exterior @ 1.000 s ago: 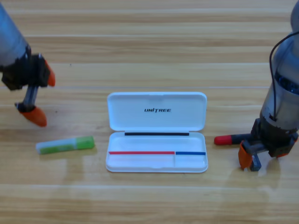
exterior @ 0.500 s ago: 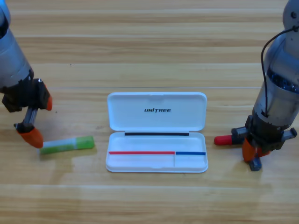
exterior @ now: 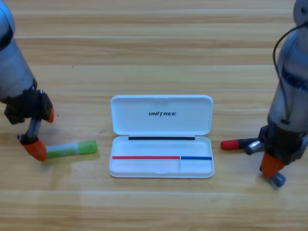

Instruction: Clean up eraser and pencils

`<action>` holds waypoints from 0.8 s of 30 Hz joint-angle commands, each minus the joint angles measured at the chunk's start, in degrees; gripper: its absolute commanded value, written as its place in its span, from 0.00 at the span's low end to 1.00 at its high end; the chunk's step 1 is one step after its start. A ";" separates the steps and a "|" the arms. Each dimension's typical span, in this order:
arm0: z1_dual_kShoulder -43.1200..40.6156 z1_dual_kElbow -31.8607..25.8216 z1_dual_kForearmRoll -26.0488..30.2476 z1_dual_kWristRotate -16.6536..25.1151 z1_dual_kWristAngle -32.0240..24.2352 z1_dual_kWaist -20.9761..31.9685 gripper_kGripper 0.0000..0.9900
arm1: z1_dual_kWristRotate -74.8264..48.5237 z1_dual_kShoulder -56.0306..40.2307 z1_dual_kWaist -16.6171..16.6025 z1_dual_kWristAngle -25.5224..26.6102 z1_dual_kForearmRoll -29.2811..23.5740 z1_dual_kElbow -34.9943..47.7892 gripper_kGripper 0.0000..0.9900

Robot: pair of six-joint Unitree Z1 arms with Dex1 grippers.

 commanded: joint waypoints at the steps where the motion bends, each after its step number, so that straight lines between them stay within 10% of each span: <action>1: 4.30 2.80 -3.69 -1.05 -0.47 0.30 0.99 | -17.56 -7.01 2.93 2.26 9.58 -7.02 0.00; 10: 5.97 3.86 -7.03 -2.46 -0.03 -0.84 0.99 | -43.49 -0.16 8.47 1.82 14.33 -14.76 0.00; 24: 7.91 4.74 -9.94 -4.39 0.23 -2.51 0.99 | -49.99 12.85 12.42 0.59 14.68 -29.26 0.00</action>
